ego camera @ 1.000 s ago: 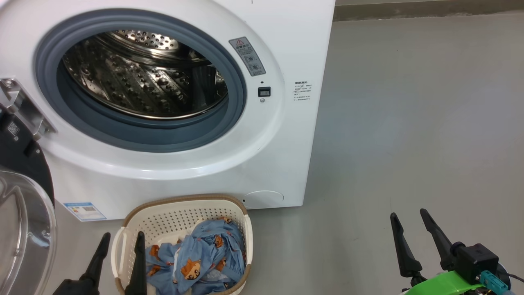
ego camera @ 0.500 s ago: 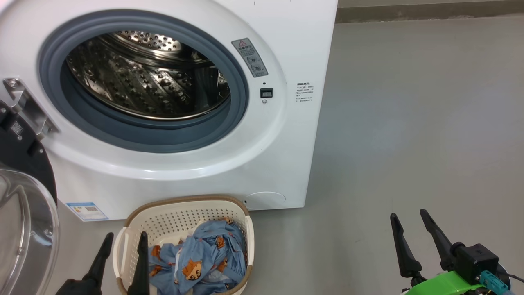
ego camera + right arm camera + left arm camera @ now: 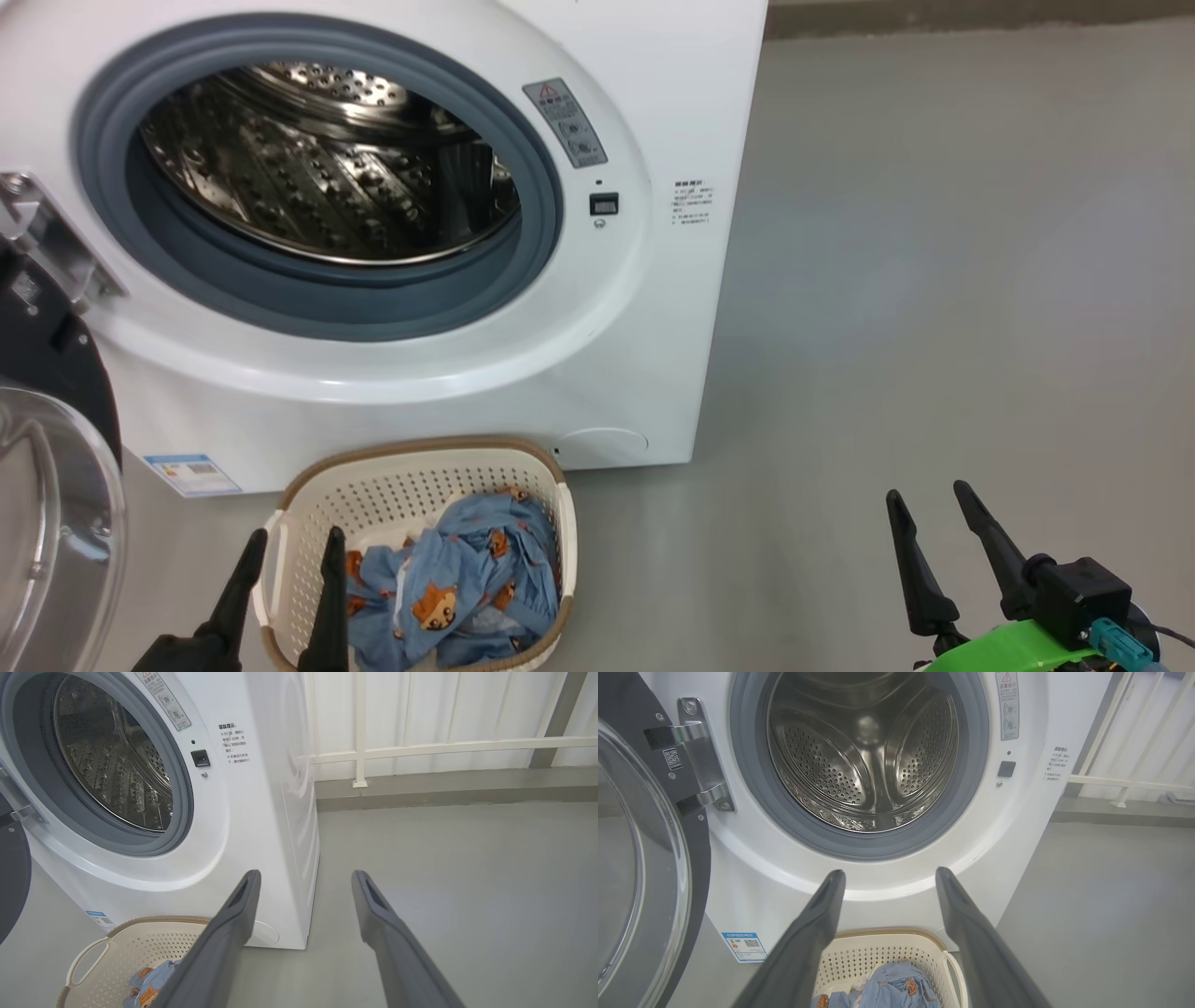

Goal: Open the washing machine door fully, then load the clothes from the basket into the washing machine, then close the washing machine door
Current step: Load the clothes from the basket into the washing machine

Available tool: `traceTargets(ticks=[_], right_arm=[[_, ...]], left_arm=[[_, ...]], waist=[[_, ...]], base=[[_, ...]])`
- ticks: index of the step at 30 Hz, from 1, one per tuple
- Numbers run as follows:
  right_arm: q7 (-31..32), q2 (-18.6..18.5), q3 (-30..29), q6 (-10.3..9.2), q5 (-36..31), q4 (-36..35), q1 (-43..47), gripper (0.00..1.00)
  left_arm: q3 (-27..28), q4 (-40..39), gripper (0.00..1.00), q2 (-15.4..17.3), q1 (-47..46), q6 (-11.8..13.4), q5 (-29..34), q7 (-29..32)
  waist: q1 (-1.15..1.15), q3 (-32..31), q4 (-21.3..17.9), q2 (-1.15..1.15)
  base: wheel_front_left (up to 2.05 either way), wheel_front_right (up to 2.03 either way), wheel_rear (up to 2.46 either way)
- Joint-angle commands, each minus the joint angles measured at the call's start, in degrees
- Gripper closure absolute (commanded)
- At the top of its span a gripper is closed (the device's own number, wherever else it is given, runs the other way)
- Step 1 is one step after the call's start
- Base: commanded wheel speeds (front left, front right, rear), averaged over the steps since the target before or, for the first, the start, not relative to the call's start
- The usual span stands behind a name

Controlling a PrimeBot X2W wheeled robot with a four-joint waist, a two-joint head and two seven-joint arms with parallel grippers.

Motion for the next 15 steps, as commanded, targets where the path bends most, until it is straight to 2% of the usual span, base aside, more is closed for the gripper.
traceTargets(ticks=[1,8,15], right_arm=[[-0.43,-0.42,1.77,0.09,0.43,-1.12,-1.09,0.0],[-0.43,-0.82,2.08,0.09,1.38,-0.85,-2.82,0.0],[-0.43,-1.27,3.01,0.09,2.24,-0.74,-5.31,0.0]], left_arm=[[1.54,-1.77,0.0,0.65,-2.12,0.14,-0.52,-0.34],[0.32,-1.74,0.0,0.65,-4.8,-0.05,-3.07,-0.34],[-2.54,1.81,0.0,0.65,-8.44,-0.57,-5.31,-0.34]], waist=[[0.0,1.69,-0.39,0.0],[0.0,6.69,-1.25,0.0],[0.0,12.22,-2.69,0.0]], base=[[0.0,0.0,0.0],[0.0,0.0,0.0],[0.0,0.0,0.0]])
